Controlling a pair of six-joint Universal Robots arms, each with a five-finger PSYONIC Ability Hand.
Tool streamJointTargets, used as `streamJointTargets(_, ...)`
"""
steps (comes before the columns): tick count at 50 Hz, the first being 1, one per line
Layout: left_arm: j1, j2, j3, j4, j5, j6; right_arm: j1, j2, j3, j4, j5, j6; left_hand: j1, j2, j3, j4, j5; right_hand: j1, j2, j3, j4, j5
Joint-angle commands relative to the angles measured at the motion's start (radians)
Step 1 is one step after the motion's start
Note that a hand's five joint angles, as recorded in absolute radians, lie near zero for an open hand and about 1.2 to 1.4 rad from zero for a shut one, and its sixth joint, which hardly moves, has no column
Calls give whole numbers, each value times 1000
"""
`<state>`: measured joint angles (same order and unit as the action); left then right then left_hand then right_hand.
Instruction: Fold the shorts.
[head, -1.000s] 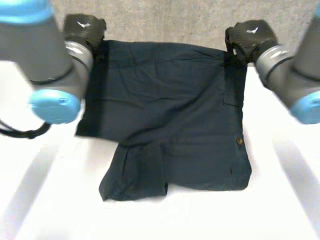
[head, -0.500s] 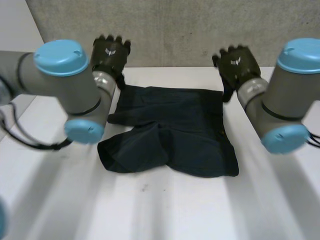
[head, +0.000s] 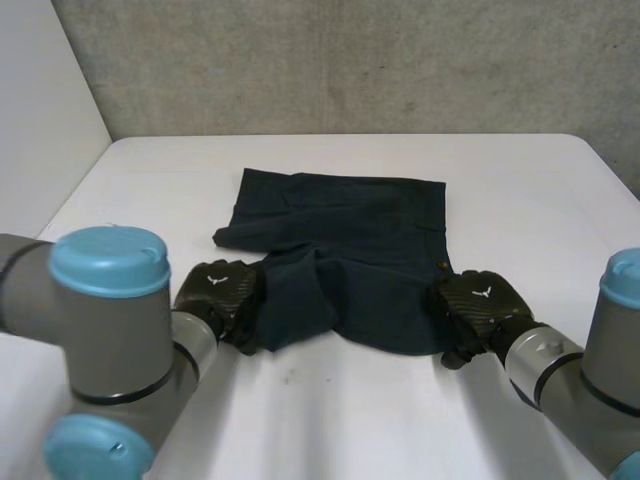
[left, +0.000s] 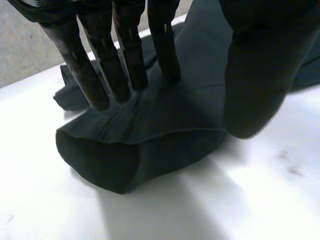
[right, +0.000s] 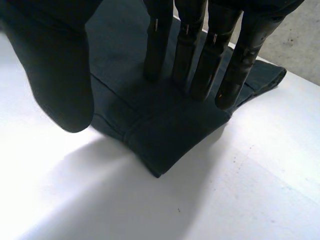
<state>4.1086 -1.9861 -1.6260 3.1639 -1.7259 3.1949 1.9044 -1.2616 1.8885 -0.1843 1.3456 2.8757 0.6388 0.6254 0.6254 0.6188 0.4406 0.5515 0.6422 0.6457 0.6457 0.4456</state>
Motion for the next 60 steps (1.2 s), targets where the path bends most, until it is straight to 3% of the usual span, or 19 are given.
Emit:
streamJointTargets(1,45,-132,93,24,-7,10,-1,96,-22,-89,9,-13,516,529,529,536,540,194,103,100,100,125)
streamJointTargets(7,67,-116,103,18,5,17,-2,154,-45,-162,14,-35,684,698,698,704,708,258,168,164,164,190)
streamJointTargets(12,99,-44,110,-21,11,22,-4,166,-57,-188,35,-84,690,704,704,710,714,844,753,749,749,775)
streamJointTargets(19,173,-30,146,-30,11,121,-1,136,-55,-179,76,-95,682,695,695,702,705,845,754,751,751,776)
streamJointTargets(27,265,-98,201,-7,9,367,7,79,-40,-112,76,-139,614,628,628,634,638,845,754,751,751,776)
streamJointTargets(30,260,-129,206,-13,12,407,1,74,-43,-86,72,-151,222,235,235,242,246,845,754,751,751,776)
streamJointTargets(31,259,-129,199,-15,14,407,1,74,-42,-80,69,-153,32,45,45,52,55,845,754,751,751,776)
streamJointTargets(32,246,-125,189,-15,12,407,1,74,-43,-80,72,-154,-293,-279,-279,-273,-269,845,754,751,751,776)
streamJointTargets(34,225,-116,176,-18,12,404,1,76,-45,-78,78,-154,-407,-394,-394,-387,-384,845,754,751,751,776)
streamJointTargets(38,168,-27,109,-7,5,399,4,80,-48,-75,83,-151,-405,-391,-391,-385,-381,845,754,751,751,776)
streamJointTargets(46,157,197,-109,30,29,392,10,77,-45,-73,86,-135,-311,-297,-297,-291,-287,845,754,751,751,776)
streamJointTargets(55,165,271,-336,132,209,391,-2,77,-40,-73,86,-133,112,125,125,132,135,845,754,751,751,776)
streamJointTargets(60,191,236,-359,173,249,392,-1,77,-39,-72,86,-135,109,122,122,129,133,845,754,751,751,776)
